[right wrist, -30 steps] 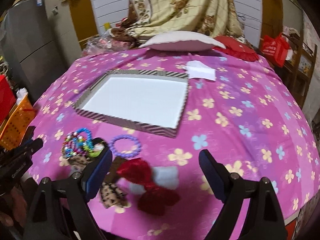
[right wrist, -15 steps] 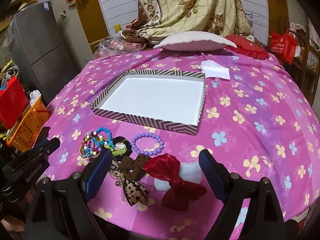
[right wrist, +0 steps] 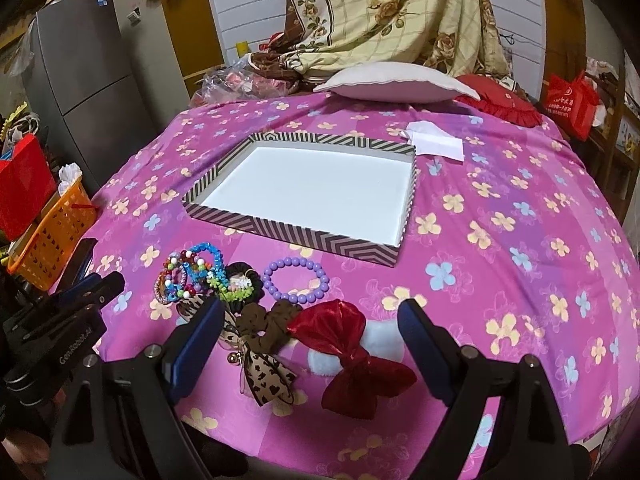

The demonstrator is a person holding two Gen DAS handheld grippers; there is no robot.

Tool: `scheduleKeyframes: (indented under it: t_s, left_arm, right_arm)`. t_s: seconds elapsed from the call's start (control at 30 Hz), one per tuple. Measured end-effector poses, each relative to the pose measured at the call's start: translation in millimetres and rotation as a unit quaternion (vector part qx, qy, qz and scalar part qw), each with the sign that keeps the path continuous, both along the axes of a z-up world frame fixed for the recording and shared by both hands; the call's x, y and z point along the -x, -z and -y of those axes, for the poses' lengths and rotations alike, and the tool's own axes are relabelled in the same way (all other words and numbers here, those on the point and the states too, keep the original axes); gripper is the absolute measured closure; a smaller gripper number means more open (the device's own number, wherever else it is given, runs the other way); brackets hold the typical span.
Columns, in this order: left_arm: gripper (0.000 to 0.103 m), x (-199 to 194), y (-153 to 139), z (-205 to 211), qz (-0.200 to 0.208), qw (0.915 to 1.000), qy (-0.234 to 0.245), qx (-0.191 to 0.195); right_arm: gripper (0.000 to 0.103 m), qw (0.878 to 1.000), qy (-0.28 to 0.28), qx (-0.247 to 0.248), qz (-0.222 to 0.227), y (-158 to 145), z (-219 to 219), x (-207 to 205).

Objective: Organize jewelry

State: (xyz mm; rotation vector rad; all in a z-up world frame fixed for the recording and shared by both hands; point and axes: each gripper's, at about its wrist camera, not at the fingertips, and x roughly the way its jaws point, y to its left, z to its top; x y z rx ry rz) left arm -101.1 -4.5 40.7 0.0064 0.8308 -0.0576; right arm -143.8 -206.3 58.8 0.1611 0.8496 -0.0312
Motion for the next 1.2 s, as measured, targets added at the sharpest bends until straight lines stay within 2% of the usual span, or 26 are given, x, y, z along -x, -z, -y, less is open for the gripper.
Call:
scheduleKeyframes:
  t_s: [0.37,1.2]
  left_arm:
    - [0.062,-1.3,6.6,-0.1,-0.017,0.9999,0.002,0.001]
    - [0.062,-3.2,10.3,-5.1,-0.023,0.9997,-0.005,0.001]
  right_arm:
    - [0.012,1.000,-0.001,0.002,-0.005,4.7,-0.8,0.1]
    - [0.012,1.000,-0.005,0.010,-0.009,4.0,0.8,-1.7]
